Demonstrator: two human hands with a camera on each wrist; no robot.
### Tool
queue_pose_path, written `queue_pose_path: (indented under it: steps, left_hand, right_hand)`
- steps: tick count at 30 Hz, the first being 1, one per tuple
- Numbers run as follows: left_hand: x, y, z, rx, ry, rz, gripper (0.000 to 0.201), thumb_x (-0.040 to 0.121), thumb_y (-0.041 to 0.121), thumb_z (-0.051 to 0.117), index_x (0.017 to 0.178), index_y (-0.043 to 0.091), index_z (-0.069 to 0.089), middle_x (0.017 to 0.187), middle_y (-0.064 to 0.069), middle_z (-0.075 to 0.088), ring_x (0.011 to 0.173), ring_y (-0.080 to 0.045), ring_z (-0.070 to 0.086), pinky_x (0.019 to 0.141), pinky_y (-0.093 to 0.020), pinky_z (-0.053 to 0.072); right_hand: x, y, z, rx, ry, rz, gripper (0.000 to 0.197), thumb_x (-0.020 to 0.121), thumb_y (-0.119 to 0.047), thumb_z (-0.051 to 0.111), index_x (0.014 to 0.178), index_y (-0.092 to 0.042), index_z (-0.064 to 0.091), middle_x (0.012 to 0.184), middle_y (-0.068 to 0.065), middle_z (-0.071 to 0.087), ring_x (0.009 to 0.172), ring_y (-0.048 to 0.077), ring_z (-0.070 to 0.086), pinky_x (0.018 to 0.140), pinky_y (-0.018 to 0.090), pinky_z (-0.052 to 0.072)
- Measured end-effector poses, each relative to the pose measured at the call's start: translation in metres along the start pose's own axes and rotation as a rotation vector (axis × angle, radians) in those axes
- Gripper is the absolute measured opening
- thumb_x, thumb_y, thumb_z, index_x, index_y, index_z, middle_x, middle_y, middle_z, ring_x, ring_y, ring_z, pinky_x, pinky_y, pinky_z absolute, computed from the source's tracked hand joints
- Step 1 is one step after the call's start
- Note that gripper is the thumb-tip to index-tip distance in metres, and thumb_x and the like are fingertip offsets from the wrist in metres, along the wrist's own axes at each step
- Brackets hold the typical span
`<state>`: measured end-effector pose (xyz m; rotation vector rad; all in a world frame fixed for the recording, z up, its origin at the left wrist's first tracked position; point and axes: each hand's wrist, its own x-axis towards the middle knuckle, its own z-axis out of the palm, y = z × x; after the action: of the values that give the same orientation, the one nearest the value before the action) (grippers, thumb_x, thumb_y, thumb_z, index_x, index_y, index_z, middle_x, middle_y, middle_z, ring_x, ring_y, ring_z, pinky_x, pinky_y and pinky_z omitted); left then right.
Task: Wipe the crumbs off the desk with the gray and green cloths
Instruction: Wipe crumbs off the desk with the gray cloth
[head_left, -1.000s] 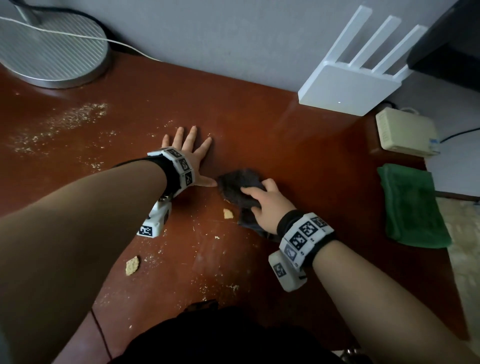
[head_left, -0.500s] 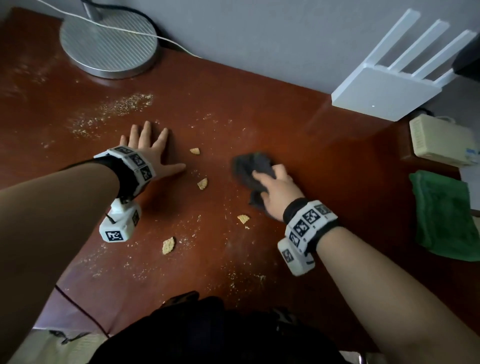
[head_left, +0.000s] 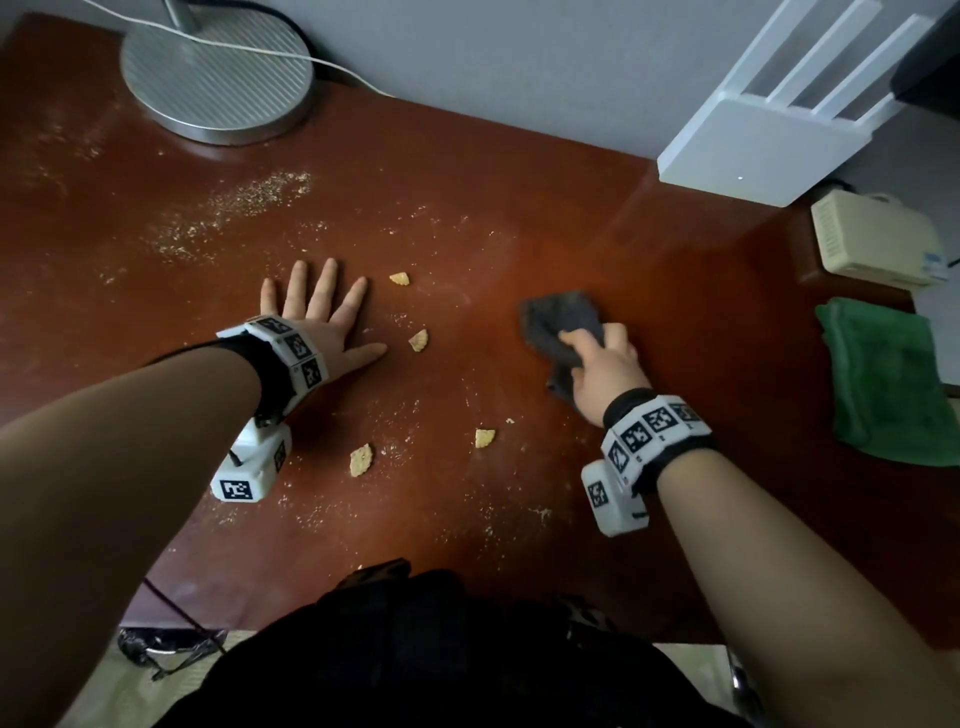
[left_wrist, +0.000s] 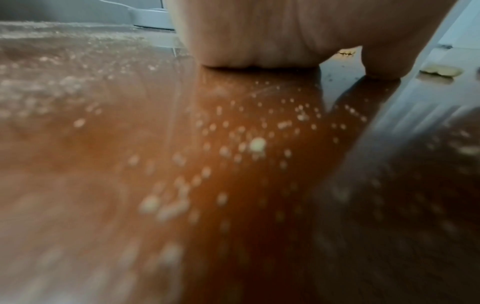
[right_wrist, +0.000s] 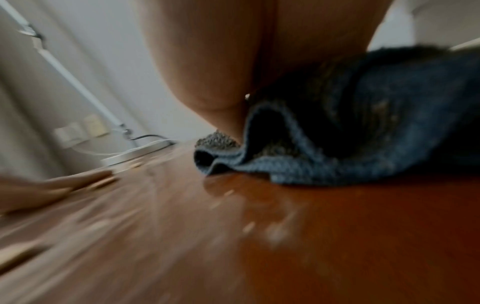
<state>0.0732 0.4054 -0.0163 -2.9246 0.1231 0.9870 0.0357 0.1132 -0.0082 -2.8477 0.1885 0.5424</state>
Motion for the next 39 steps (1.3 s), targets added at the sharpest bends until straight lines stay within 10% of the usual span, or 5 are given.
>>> queue_pose_path:
  steps: [7, 14, 22, 31, 39]
  left_hand:
    - [-0.032, 0.000, 0.031, 0.026, 0.014, 0.052, 0.077, 0.087, 0.069, 0.019, 0.144, 0.036, -0.020, 0.153, 0.001, -0.028, 0.142, -0.028, -0.022, 0.116, -0.050, -0.007]
    - [-0.083, -0.003, 0.071, 0.035, 0.016, 0.048, 0.069, 0.092, 0.063, 0.017, 0.144, 0.036, -0.019, 0.153, 0.001, -0.027, 0.142, -0.025, -0.021, 0.116, -0.047, -0.009]
    - [-0.125, -0.007, 0.104, 0.019, 0.024, 0.039, 0.065, 0.092, 0.061, 0.016, 0.145, 0.039, -0.016, 0.154, 0.004, -0.026, 0.143, -0.024, -0.020, 0.116, -0.046, -0.008]
    - [-0.125, -0.008, 0.108, -0.003, 0.087, 0.045, 0.066, 0.091, 0.062, 0.017, 0.146, 0.039, -0.011, 0.155, 0.004, -0.020, 0.143, -0.025, -0.017, 0.116, -0.048, -0.005]
    - [-0.125, -0.010, 0.104, 0.019, 0.049, 0.070, 0.068, 0.091, 0.063, 0.018, 0.146, 0.037, -0.014, 0.155, 0.002, -0.023, 0.143, -0.026, -0.018, 0.116, -0.049, -0.005]
  right_hand:
    - [-0.038, -0.011, -0.003, -0.019, -0.234, -0.300, 0.039, 0.093, -0.006, 0.043, 0.128, -0.024, 0.050, 0.135, 0.007, 0.030, 0.118, 0.029, 0.044, 0.100, 0.033, 0.039]
    - [-0.060, 0.021, 0.009, 0.072, 0.047, 0.360, 0.045, 0.093, -0.014, 0.043, 0.136, -0.026, 0.038, 0.136, 0.014, 0.025, 0.120, 0.038, 0.041, 0.103, 0.044, 0.037]
    - [-0.112, -0.029, 0.054, 0.117, 0.036, 0.074, 0.042, 0.095, -0.013, 0.042, 0.136, -0.024, 0.042, 0.139, 0.012, 0.024, 0.119, 0.036, 0.042, 0.101, 0.039, 0.038]
    - [-0.158, 0.013, 0.063, 0.142, 0.054, 0.500, 0.050, 0.098, -0.010, 0.035, 0.145, -0.026, 0.028, 0.146, 0.011, 0.015, 0.129, 0.035, 0.031, 0.105, 0.044, 0.032]
    - [-0.184, -0.075, 0.096, 0.104, -0.006, 0.074, 0.055, 0.096, -0.010, 0.041, 0.146, -0.025, 0.027, 0.140, 0.010, 0.020, 0.123, 0.031, 0.036, 0.102, 0.035, 0.037]
